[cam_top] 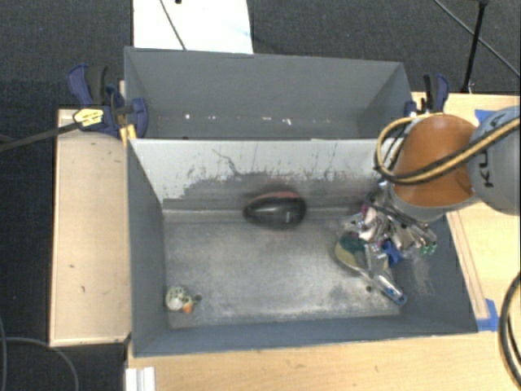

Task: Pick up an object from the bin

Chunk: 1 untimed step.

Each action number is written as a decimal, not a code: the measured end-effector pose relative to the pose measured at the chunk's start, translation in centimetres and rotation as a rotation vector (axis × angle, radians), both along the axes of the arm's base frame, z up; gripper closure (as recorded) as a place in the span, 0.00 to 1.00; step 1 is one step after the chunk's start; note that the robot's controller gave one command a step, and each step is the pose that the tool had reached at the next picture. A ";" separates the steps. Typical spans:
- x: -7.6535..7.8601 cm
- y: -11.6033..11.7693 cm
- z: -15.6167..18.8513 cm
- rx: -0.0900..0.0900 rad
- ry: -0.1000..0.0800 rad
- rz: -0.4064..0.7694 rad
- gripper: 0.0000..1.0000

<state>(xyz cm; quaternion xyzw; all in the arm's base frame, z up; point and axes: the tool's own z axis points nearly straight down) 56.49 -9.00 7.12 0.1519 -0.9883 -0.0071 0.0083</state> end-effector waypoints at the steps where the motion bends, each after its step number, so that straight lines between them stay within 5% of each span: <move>1: -3.6 2.4 16.4 -0.012 -0.029 -0.002 1.00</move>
Offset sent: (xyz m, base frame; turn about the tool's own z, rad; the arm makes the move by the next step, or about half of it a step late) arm -0.0375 0.0237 0.1586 0.0047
